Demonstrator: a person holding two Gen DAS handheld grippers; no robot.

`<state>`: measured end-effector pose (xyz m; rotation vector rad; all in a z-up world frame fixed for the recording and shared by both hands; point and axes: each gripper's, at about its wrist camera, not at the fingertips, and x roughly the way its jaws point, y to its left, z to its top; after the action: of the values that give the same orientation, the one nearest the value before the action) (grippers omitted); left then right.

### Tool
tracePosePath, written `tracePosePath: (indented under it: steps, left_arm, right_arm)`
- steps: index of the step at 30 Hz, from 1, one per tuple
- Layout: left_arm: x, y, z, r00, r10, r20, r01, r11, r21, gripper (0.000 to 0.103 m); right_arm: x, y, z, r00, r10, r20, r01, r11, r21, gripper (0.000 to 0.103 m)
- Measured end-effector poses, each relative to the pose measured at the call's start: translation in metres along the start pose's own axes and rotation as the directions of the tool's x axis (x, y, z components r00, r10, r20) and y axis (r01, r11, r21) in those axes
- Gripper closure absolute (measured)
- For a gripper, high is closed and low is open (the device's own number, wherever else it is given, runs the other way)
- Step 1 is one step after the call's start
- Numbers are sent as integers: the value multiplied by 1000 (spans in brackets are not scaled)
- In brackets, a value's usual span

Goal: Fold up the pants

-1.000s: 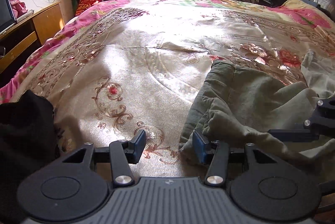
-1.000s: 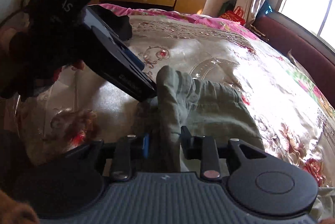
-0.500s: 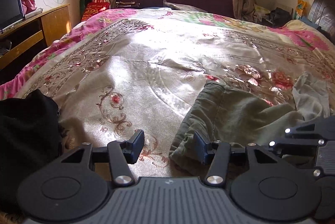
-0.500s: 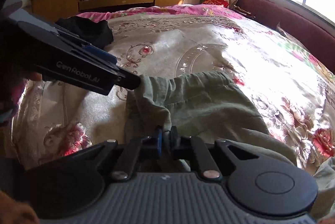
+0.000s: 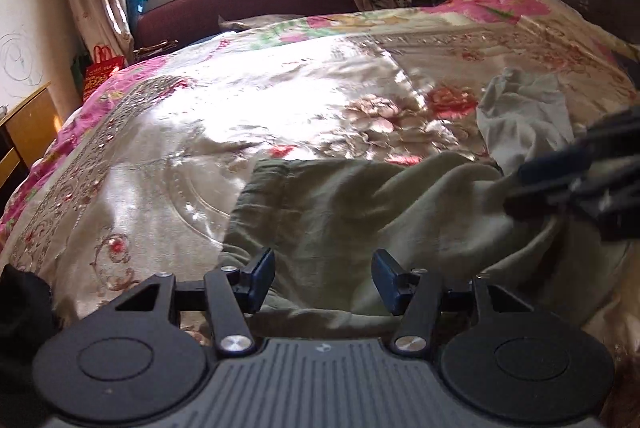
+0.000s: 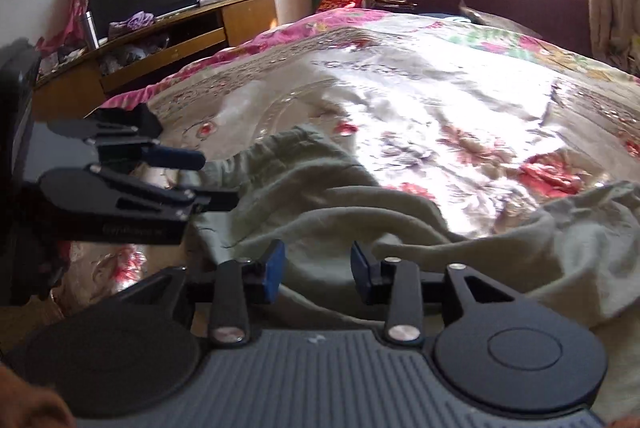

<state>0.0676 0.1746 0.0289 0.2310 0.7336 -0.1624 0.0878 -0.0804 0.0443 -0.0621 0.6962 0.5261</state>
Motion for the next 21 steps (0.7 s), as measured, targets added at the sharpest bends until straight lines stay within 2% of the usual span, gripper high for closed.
tracePosePath:
  steps: [2, 4, 5, 7, 10, 11, 14, 16, 18, 21]
  left_arm:
    - [14, -15, -3, 999, -12, -46, 14, 999, 50, 35]
    - [20, -29, -2, 998, -19, -63, 23, 997, 72, 35]
    - [18, -34, 2, 999, -23, -49, 27, 996, 79, 35]
    - [16, -44, 13, 999, -40, -15, 41, 995, 93, 35]
    - [19, -58, 29, 996, -94, 4, 93, 990, 104, 35]
    - [23, -63, 35, 994, -108, 6, 107, 988, 115, 35]
    - [34, -75, 45, 990, -140, -2, 140, 982, 125, 35]
    - [42, -79, 47, 988, -151, -25, 153, 982, 115, 35]
    - [48, -78, 45, 986, -157, -49, 161, 983, 94, 35]
    - [46, -75, 39, 987, -147, -61, 151, 985, 83, 35]
  right_arm:
    - [-6, -40, 5, 995, -98, -13, 98, 993, 62, 65]
    - [-5, -93, 8, 973, -226, -42, 230, 962, 147, 64]
    - [-4, -113, 8, 963, -264, -59, 270, 944, 187, 63]
    - [-3, -166, 2, 940, -328, -93, 341, 882, 326, 63]
    - [-5, -234, -12, 909, -401, -117, 400, 755, 520, 63]
    - [-7, -257, -17, 897, -424, -126, 413, 700, 583, 63]
    - [-4, -302, -26, 893, -430, -132, 391, 600, 698, 61]
    - [3, -315, -24, 902, -411, -130, 374, 596, 711, 60]
    - [14, -320, -19, 899, -415, -140, 389, 610, 690, 56]
    - [25, -325, -14, 900, -419, -122, 375, 598, 708, 54]
